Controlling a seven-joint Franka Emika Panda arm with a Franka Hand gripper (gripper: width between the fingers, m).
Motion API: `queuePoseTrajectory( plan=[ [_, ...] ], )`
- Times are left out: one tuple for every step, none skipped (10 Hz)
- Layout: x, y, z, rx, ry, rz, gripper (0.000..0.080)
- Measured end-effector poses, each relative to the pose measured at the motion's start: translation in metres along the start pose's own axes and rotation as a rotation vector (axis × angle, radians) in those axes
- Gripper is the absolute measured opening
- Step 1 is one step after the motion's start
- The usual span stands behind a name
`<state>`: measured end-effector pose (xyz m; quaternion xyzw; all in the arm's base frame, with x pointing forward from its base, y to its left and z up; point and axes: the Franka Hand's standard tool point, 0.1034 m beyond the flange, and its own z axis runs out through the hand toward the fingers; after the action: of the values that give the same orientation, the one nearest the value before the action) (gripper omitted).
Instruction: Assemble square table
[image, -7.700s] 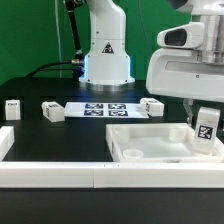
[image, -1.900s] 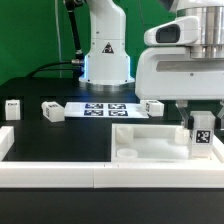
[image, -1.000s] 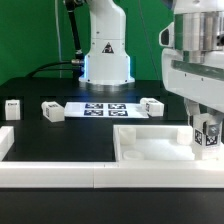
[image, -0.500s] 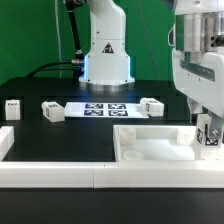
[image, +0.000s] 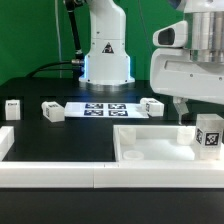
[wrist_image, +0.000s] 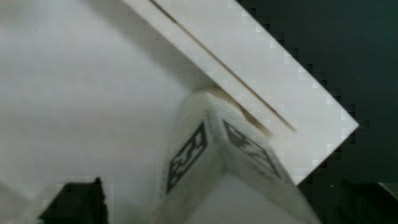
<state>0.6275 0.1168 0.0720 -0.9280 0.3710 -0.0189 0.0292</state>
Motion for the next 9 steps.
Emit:
queuePoseTrajectory(
  plan=[
    [0.0013,0.0003,-0.0008,-0.013,0.011,-0.148,0.0648],
    [0.0038,-0.0009,-0.0028,-0.032,0.029,-0.343,0.0648],
    [0.0070,-0.0010,-0.0041,-0.045,0.041,-0.532,0.0648],
    [0.0113,0.0012,-0.0039,-0.047,0.043,-0.669,0.0648],
    [0.0102,0.0002,-0.0048,-0.055,0.044,-0.741,0.0648],
    [0.0100,0.0003,-0.0045,-0.054,0.044,-0.731,0.0648],
    [0.0104,0.0006,-0.0045,-0.054,0.044,-0.715,0.0648],
    [0.0105,0.0007,-0.0045,-0.054,0.044,-0.703,0.0526],
    [0.0102,0.0005,-0.0045,-0.052,0.045,-0.659,0.0391]
  ],
)
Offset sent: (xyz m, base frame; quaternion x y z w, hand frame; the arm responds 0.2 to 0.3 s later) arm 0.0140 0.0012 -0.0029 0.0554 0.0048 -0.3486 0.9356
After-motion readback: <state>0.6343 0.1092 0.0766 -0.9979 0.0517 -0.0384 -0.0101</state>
